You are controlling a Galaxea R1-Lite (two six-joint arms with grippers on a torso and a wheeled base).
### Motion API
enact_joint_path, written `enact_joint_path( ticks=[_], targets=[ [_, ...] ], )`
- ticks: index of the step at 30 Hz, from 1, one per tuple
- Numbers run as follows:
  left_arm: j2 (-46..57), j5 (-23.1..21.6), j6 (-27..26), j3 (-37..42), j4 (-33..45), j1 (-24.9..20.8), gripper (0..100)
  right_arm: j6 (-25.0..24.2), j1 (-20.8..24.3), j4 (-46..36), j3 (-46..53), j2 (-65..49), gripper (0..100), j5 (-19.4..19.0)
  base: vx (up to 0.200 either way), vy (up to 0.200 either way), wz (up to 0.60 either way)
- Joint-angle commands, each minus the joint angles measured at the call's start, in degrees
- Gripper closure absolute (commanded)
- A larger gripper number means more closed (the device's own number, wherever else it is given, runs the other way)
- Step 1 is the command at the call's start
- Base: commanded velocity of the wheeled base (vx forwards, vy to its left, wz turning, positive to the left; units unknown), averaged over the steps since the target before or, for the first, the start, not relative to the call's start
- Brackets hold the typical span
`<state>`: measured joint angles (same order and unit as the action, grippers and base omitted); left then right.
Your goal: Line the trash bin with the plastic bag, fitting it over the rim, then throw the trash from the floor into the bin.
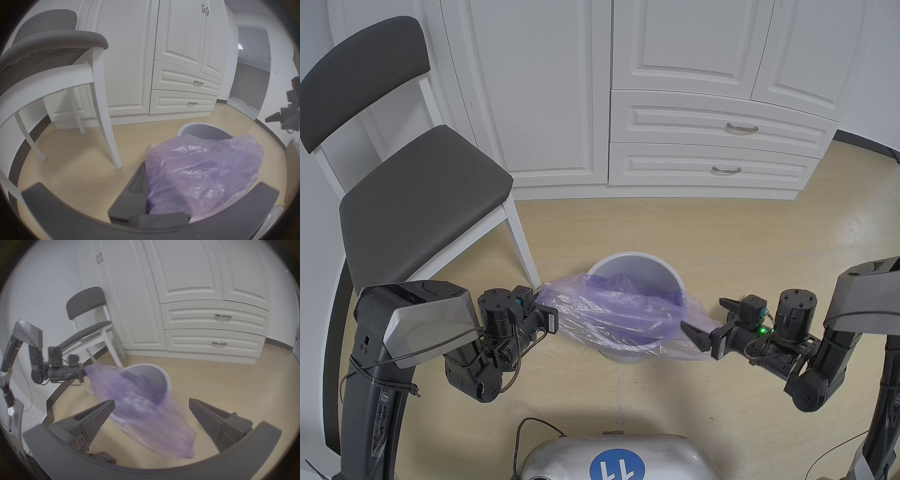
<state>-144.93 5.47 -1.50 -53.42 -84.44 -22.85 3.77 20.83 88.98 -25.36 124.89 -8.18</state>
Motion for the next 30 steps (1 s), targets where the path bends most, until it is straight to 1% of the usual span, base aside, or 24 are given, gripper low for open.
enact_joint_path(
  ticks=[1, 3, 4, 5, 7, 8, 13, 17, 18, 19, 22, 24, 30],
  targets=[
    [1.3, 0.1, 0.3, 0.5, 0.0, -0.2, 100, 6.1, 10.1, 1.0, 5.1, -0.9, 0, 4.4, 0.0, 0.0, 0.0],
    [1.2, 0.1, 0.3, 0.5, 0.0, -0.2, 100, 9.9, 10.7, 1.0, 5.2, 0.6, 0, 6.0, 0.0, 0.0, 0.0],
    [1.2, 0.0, 0.3, 0.5, 0.1, -0.1, 100, 12.8, 10.9, 1.0, 5.1, 1.9, 0, 7.7, 0.0, 0.0, 0.0],
    [1.2, 0.0, 0.3, 0.5, 0.1, -0.1, 100, 12.8, 10.9, 1.0, 5.1, 1.9, 0, 7.7, 0.0, 0.0, 0.0],
    [1.2, 0.0, 0.3, 0.4, 0.1, -0.1, 100, 16.4, 11.1, 1.0, 4.4, 5.4, 0, 11.0, 0.0, 0.0, 0.0],
    [1.2, 0.0, 0.3, 0.4, 0.1, -0.1, 100, 16.7, 11.2, 1.0, 4.2, 6.1, 0, 11.3, 0.0, 0.0, 0.0],
    [1.1, 0.1, 0.3, 0.4, 0.2, 0.0, 100, 16.7, 11.2, 1.0, 1.6, 8.7, 0, 12.2, 0.0, 0.0, 0.0],
    [1.1, 0.0, 0.3, 0.3, 0.2, 0.0, 100, 16.3, 11.1, 1.0, -2.2, 10.6, 0, 15.8, 0.0, 0.0, 0.0],
    [1.1, 0.0, 0.3, 0.3, 0.2, 0.0, 100, 16.3, 11.1, 1.0, -2.2, 10.6, 0, 15.8, 0.0, 0.0, 0.0],
    [1.0, 0.1, 0.3, 0.3, 0.2, 0.0, 100, 16.0, 11.0, 1.0, -3.6, 10.8, 0, 17.3, 0.0, 0.0, 0.0],
    [1.1, 0.0, 0.3, 0.3, 0.2, 0.0, 100, 15.7, 11.0, 1.0, -5.0, 11.5, 0, 18.4, 0.0, 0.0, 0.0],
    [1.1, 0.1, 0.3, 0.4, 0.1, 0.0, 100, 14.2, 11.2, 1.0, -7.0, 12.9, 0, 20.1, 0.0, 0.0, 0.0],
    [1.1, 0.0, 0.3, 0.4, 0.1, 0.0, 100, 12.6, 11.0, 1.0, -9.5, 14.1, 0, 20.6, 0.0, 0.0, 0.0]
  ],
)
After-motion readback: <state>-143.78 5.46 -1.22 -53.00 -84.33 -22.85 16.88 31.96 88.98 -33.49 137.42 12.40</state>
